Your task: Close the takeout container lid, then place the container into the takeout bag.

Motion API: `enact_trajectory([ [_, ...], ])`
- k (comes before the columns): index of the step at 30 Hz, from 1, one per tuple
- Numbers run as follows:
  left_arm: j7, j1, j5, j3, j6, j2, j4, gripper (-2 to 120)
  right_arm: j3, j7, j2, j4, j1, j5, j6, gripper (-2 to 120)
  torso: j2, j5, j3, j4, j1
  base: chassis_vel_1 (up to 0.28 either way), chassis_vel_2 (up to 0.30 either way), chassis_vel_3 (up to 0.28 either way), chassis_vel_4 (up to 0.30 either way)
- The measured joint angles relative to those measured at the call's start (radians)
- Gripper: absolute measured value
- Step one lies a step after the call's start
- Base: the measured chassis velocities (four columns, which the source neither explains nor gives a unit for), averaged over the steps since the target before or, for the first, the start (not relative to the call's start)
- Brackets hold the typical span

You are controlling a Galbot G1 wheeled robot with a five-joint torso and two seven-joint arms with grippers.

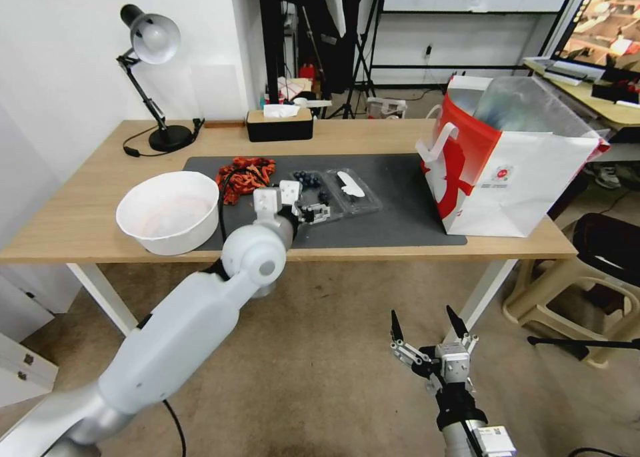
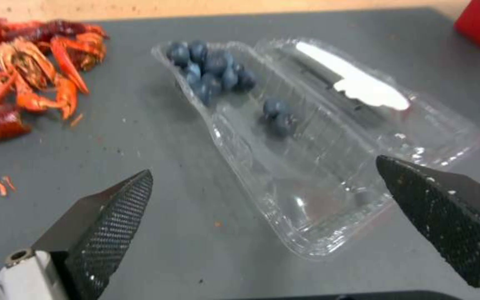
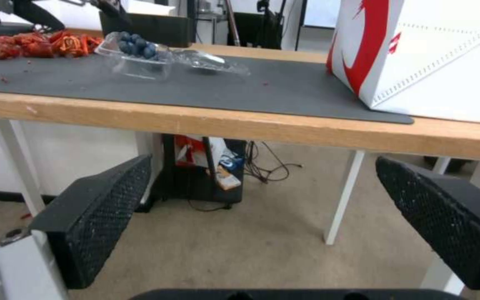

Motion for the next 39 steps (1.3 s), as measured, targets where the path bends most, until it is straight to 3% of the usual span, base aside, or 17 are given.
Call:
enact_trajectory([
  [7,-0.045,-0.03,-0.024,0.03,0.02,-0.007,0.049,100,0.005,0.003,0.0,-0.009,0.001,0.005,0.005,100,0.0,-0.0001,0.0,0.0001,0.0,0.0,0.0,0.0,0.0],
  [39,-0.058,-0.06,-0.004,0.064,0.038,-0.008,0.115,100,0.003,0.004,0.0,-0.036,0.009,0.004,0.016,100,0.0,-0.0001,0.0,0.0001,0.0,0.0,0.0,0.0,0.0],
])
